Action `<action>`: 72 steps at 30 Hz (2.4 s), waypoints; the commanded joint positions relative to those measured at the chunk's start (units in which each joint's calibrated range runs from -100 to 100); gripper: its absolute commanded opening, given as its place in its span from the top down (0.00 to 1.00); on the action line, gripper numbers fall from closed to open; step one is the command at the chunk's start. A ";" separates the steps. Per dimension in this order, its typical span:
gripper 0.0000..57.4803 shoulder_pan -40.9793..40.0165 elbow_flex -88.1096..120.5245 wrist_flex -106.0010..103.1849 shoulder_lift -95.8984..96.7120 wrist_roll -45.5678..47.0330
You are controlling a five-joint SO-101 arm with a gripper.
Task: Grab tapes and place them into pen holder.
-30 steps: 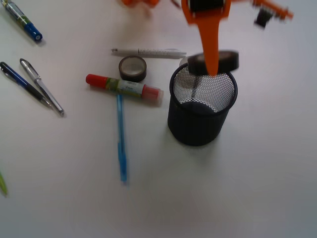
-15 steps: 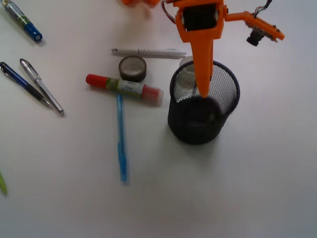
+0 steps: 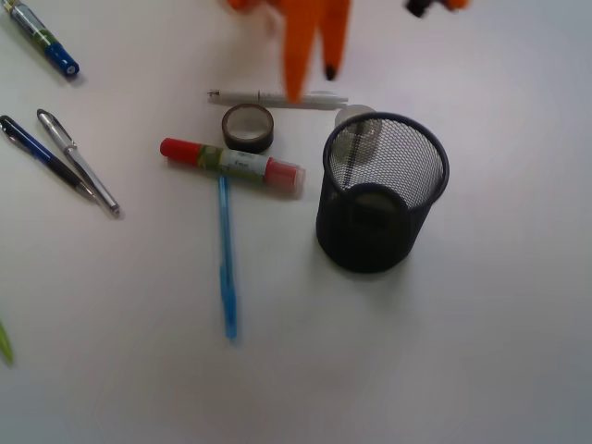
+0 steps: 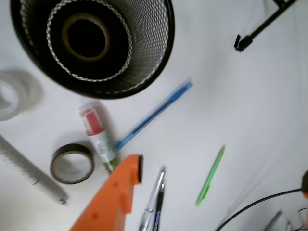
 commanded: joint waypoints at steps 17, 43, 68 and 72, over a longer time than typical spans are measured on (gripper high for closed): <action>0.37 6.84 91.19 -32.83 -34.45 -31.01; 0.37 11.93 106.68 -58.82 -27.99 -31.40; 1.00 12.60 91.46 -42.89 -32.32 -18.32; 1.00 11.03 89.56 -39.57 -42.52 -13.04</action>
